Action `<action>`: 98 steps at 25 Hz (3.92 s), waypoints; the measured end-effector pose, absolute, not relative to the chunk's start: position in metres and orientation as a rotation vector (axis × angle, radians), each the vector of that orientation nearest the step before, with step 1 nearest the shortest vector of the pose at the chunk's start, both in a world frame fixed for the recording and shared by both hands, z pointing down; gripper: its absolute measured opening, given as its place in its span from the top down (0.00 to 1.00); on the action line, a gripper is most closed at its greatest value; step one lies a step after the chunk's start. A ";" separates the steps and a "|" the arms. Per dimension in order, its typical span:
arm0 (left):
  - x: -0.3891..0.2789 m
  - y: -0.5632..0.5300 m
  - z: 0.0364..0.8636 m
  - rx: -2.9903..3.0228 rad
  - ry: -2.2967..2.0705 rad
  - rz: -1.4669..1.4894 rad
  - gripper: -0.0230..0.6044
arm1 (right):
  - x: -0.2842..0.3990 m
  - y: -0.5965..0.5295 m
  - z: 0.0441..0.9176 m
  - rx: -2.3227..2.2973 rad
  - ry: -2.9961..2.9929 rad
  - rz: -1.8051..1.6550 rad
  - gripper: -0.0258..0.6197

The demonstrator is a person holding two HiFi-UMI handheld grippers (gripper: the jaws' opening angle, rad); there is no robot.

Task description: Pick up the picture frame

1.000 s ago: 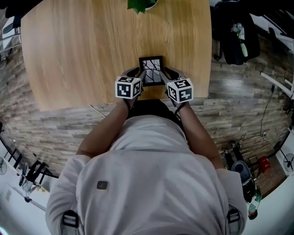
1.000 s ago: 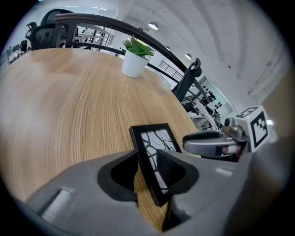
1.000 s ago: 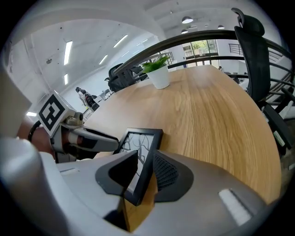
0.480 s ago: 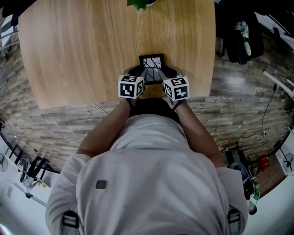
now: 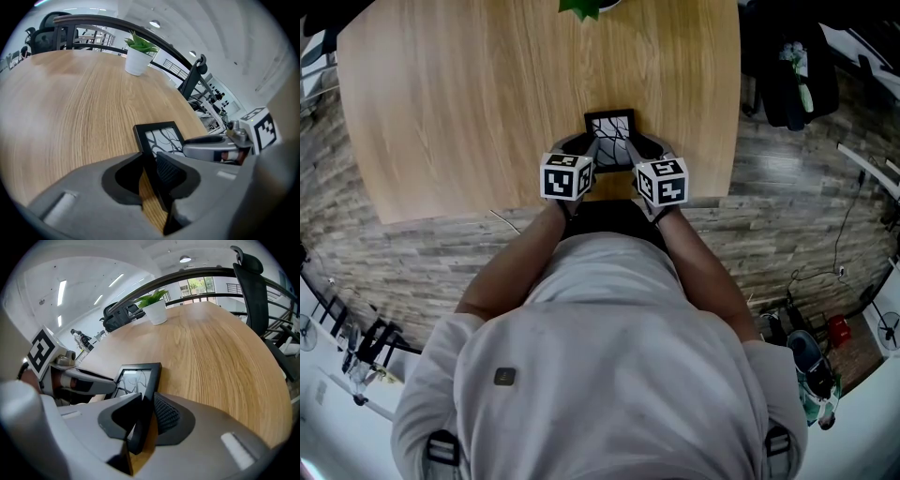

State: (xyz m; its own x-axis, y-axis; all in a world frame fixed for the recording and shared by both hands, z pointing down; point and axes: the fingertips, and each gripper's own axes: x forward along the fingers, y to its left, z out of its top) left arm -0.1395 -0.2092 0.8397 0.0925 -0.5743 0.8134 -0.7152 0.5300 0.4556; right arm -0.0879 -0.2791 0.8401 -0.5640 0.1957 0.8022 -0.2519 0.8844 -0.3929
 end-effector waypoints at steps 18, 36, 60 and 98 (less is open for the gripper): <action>-0.136 -0.227 0.783 1.220 -1.674 0.085 0.82 | -0.079 -0.296 0.781 0.163 -2.232 0.612 0.82; -0.117 -0.271 0.589 1.545 -1.975 0.024 0.83 | -0.053 -0.337 0.586 0.322 -2.650 0.380 0.82; -0.121 -0.200 0.516 1.574 -2.132 -0.011 0.83 | -0.060 -0.270 0.514 0.254 -2.804 0.298 0.82; -0.119 -0.059 0.497 1.774 -1.979 0.001 0.83 | -0.044 -0.116 0.495 0.524 -2.789 0.387 0.82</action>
